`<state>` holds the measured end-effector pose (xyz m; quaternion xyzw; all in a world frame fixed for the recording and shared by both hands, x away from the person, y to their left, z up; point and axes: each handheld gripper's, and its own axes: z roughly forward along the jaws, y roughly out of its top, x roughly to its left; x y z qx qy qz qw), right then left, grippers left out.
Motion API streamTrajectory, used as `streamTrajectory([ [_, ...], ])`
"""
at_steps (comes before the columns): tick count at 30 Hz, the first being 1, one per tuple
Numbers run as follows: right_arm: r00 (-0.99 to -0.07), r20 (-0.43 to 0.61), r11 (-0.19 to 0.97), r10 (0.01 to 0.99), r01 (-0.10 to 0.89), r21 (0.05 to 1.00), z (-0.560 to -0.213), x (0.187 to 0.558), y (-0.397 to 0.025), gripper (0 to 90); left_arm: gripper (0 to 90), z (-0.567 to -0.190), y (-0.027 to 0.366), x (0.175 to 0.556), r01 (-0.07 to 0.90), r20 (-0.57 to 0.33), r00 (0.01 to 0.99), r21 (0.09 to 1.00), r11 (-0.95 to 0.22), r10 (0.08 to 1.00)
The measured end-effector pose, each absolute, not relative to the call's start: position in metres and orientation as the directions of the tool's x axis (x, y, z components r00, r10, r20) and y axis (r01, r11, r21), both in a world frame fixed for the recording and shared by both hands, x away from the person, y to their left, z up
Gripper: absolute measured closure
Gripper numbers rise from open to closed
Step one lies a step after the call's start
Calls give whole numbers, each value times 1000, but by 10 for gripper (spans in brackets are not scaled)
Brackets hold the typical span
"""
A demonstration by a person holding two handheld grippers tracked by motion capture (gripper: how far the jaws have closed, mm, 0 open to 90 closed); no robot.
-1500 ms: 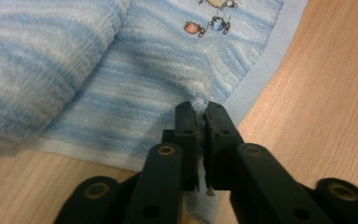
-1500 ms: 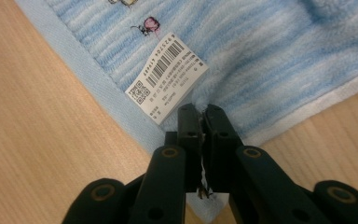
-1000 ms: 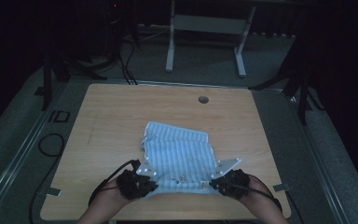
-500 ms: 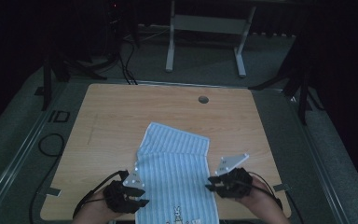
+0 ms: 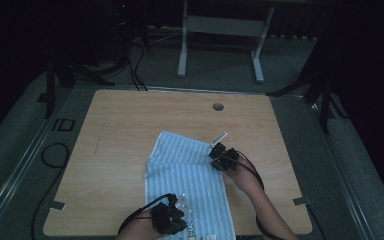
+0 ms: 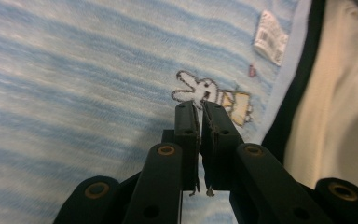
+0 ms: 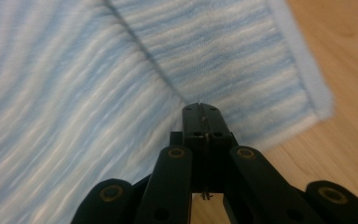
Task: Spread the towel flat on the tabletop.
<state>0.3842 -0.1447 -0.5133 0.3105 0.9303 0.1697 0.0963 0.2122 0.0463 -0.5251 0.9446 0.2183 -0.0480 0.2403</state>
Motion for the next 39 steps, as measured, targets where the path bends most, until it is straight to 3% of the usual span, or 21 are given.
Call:
streamTrajectory([
  [7,-773,-74,747,630,577,330,-523,406,-142,900,857,-532,48,215,443,-217,897,427,-789,386],
  [31,-674,-99,667,732,679,308,-522,480,-147,900,845,-533,44,207,398,-261,913,406,-823,313],
  [39,-686,-31,648,727,670,362,-506,454,-144,888,831,-512,57,219,436,-247,900,467,-769,360],
])
